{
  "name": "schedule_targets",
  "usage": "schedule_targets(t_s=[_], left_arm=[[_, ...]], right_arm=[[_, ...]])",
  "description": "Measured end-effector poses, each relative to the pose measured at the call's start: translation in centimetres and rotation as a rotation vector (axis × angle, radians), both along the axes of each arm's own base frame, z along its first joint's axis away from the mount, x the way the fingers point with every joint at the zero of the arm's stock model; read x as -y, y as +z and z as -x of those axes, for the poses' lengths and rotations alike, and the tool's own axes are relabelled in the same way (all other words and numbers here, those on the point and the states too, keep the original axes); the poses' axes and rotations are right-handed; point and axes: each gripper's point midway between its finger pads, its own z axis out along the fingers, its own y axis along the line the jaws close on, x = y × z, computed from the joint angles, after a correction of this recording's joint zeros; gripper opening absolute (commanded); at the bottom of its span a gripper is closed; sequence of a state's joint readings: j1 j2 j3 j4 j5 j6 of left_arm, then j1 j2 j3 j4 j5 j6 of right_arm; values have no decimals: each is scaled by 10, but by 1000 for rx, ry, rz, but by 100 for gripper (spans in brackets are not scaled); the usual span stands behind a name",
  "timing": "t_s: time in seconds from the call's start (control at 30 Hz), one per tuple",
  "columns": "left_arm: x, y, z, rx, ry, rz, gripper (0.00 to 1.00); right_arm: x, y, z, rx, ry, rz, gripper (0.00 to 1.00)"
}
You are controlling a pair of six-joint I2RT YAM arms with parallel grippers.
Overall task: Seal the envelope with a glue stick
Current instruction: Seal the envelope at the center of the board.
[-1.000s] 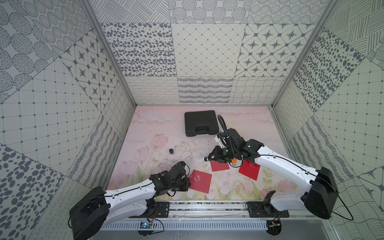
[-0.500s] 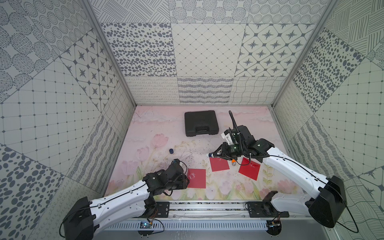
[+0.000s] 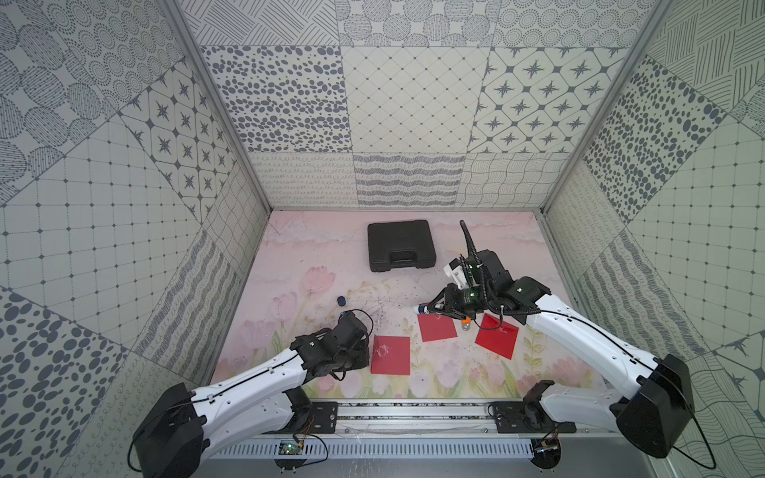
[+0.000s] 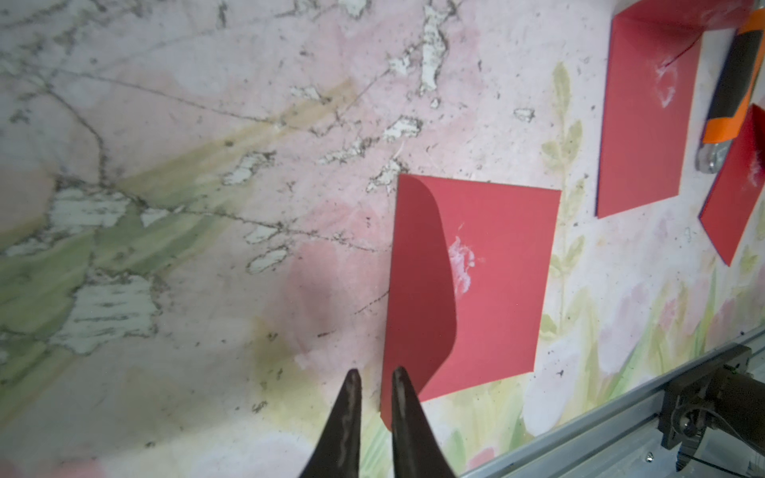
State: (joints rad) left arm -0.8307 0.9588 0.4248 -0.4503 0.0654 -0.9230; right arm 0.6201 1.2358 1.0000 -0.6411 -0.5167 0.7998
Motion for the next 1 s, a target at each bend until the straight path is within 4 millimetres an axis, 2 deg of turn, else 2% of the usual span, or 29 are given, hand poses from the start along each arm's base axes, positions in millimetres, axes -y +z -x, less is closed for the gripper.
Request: schedule_targets(t_s=[0.37, 0.83, 1.0], left_arm=[[18, -12, -12, -58, -17, 36, 12], [38, -22, -15, -93, -58, 87, 10], [51, -24, -20, -97, -76, 127, 9]], right_arm=[[3, 4, 4, 5, -1, -3, 0], [4, 3, 5, -4, -2, 3, 0], [4, 2, 6, -8, -2, 6, 0]])
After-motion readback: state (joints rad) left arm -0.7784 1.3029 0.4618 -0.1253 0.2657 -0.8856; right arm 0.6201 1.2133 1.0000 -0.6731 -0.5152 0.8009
